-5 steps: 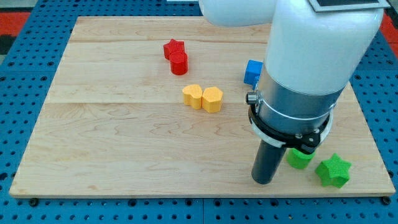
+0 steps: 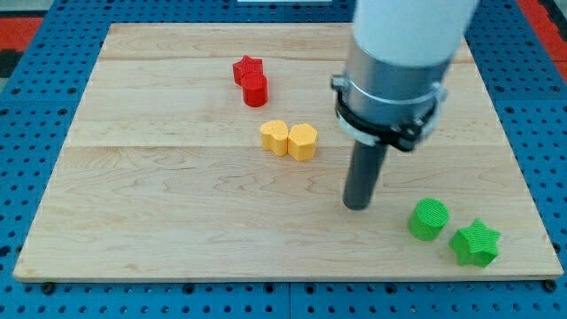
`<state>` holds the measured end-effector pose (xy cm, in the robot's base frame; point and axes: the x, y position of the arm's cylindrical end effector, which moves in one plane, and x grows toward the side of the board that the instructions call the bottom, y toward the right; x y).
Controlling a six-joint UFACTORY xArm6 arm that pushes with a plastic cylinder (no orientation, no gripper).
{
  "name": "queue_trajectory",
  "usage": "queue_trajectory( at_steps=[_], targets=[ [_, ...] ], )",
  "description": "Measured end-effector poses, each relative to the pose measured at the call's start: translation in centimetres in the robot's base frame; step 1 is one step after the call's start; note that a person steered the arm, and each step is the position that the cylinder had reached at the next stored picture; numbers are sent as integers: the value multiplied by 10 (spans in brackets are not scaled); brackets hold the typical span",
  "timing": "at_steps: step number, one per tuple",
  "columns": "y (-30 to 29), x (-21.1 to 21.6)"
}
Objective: Move the yellow hexagon to the bottom right of the red circle
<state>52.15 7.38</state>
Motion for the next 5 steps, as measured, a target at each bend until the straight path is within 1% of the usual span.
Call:
queue_trajectory(
  at_steps=[3,4,5],
  targets=[
    [-79,-110],
    [-94,-130],
    [-115,-130]
  ],
)
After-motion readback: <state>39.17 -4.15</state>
